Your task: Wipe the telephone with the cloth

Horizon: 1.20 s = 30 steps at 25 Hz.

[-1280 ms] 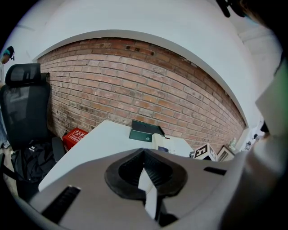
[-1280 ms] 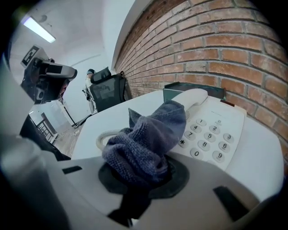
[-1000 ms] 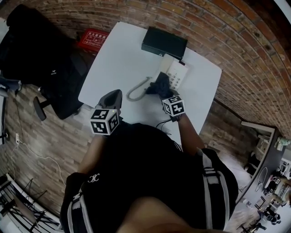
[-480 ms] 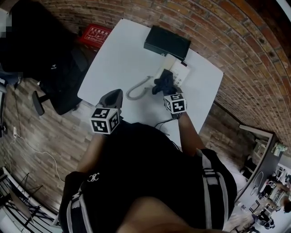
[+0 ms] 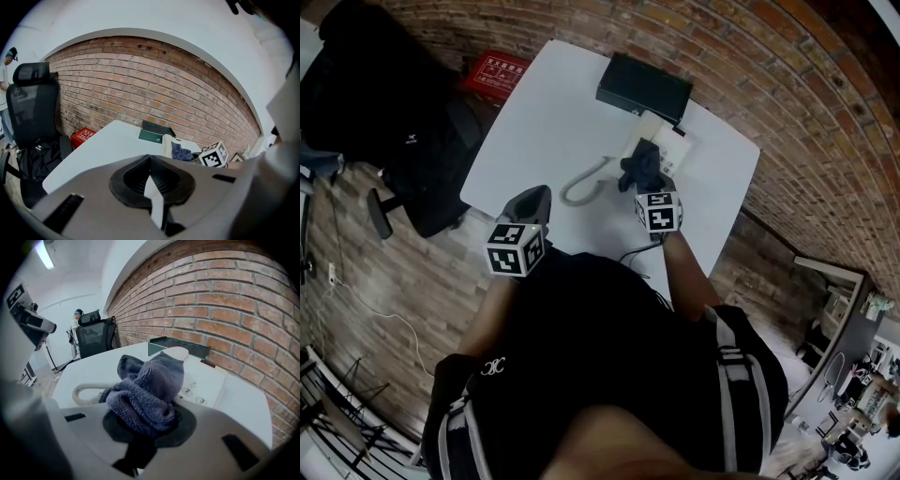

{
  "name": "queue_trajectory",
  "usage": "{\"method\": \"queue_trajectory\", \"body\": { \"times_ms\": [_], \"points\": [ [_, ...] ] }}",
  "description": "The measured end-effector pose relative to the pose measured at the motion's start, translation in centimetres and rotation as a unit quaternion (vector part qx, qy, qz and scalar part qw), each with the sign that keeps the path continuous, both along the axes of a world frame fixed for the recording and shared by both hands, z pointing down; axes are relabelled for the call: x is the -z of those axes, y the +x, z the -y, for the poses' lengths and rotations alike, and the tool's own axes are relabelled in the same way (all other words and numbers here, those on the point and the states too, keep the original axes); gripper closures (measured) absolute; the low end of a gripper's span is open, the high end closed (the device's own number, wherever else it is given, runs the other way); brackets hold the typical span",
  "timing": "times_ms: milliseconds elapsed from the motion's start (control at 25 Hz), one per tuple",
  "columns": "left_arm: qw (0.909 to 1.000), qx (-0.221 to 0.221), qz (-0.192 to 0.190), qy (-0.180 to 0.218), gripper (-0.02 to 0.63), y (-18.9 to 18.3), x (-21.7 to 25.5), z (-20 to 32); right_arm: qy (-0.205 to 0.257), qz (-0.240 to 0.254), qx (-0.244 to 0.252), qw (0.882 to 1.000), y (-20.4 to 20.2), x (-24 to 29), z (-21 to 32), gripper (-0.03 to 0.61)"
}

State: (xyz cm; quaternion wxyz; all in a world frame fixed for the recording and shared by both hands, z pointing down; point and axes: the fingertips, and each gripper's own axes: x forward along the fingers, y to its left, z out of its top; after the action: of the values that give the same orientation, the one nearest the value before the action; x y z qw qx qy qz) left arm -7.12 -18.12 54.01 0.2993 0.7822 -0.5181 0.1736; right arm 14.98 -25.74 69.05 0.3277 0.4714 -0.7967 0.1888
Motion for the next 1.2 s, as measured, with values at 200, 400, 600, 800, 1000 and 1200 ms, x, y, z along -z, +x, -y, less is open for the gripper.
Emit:
{"method": "queue_trajectory", "body": {
  "times_ms": [200, 400, 600, 800, 1000, 1200],
  "points": [
    [1.0000, 0.004, 0.003, -0.001, 0.621, 0.0, -0.3, -0.3, -0.002, 0.014, -0.039, 0.999, 1.4, 0.5, 2.6, 0.532],
    [1.0000, 0.008, 0.002, -0.001, 0.621, 0.2, -0.3, -0.8, 0.000, 0.014, -0.035, 0.999, 1.6, 0.7, 3.4, 0.532],
    [0.9999, 0.014, 0.006, 0.001, 0.621, -0.2, -0.1, -1.2, 0.006, 0.006, -0.058, 0.998, 2.2, 0.9, 4.7, 0.532],
    [0.9997, 0.022, 0.009, 0.000, 0.621, -0.3, 0.0, -2.1, 0.017, -0.002, -0.096, 0.995, 3.9, 1.5, 7.2, 0.532],
    [0.9994, 0.032, 0.010, 0.000, 0.621, -0.5, -0.1, -2.9, 0.018, -0.008, -0.110, 0.994, 5.3, 2.2, 9.9, 0.532],
    [0.9992, 0.039, 0.012, 0.002, 0.621, -0.7, -0.1, -3.6, 0.012, -0.008, -0.125, 0.992, 6.4, 2.7, 11.0, 0.532]
  ]
}}
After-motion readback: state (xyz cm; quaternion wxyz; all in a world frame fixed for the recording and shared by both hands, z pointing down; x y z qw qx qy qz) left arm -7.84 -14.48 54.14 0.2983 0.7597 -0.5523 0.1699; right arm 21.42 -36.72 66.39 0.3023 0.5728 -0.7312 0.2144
